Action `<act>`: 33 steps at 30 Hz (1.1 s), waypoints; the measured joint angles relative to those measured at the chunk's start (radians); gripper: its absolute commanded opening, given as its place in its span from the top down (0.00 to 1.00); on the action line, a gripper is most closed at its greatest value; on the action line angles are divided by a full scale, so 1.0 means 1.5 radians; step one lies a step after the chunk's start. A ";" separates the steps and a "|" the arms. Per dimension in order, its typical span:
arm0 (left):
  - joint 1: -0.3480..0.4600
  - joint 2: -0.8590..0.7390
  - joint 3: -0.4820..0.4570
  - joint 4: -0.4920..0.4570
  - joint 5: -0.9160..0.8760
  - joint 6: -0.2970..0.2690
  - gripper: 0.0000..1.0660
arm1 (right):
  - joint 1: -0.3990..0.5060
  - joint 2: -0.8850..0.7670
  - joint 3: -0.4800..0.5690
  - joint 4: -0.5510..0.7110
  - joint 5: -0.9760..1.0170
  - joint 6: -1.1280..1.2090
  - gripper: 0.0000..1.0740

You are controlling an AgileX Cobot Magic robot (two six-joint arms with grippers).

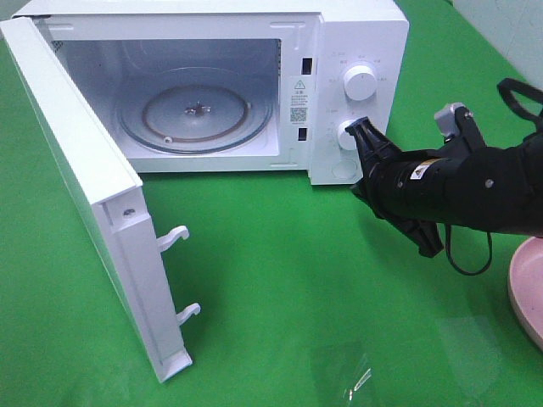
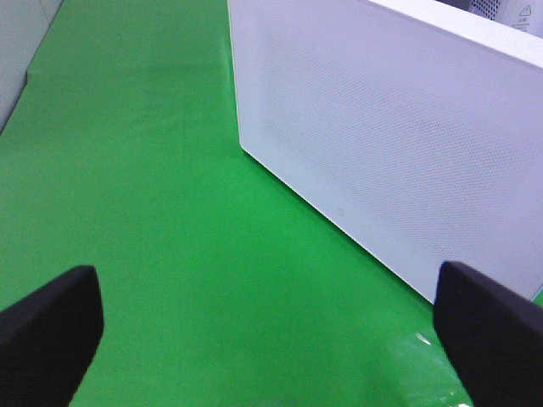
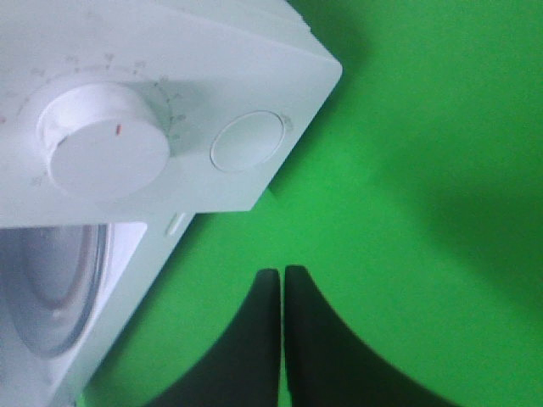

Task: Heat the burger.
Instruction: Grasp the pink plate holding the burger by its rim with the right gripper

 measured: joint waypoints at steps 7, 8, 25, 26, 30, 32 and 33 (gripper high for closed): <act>0.000 0.000 0.000 0.000 0.000 0.000 0.08 | 0.000 -0.055 0.000 0.000 0.103 -0.183 0.96; 0.000 0.000 0.000 0.000 0.000 0.000 0.08 | 0.000 -0.068 0.001 0.000 0.138 -0.236 0.95; 0.000 0.000 0.000 0.000 0.000 0.000 0.08 | 0.000 -0.145 0.001 -0.111 0.421 -0.477 0.91; 0.000 0.000 0.000 0.000 0.000 0.000 0.08 | 0.000 -0.159 0.001 -0.151 0.453 -0.478 0.91; 0.000 0.000 0.000 0.000 0.000 0.000 0.08 | 0.000 -0.176 0.001 -0.201 0.505 -0.478 0.89; 0.000 0.000 0.000 0.000 0.000 0.000 0.08 | 0.000 -0.189 0.001 -0.229 0.533 -0.478 0.89; 0.000 0.000 0.000 0.000 0.000 0.000 0.08 | -0.004 -0.201 0.001 -0.257 0.561 -0.478 0.88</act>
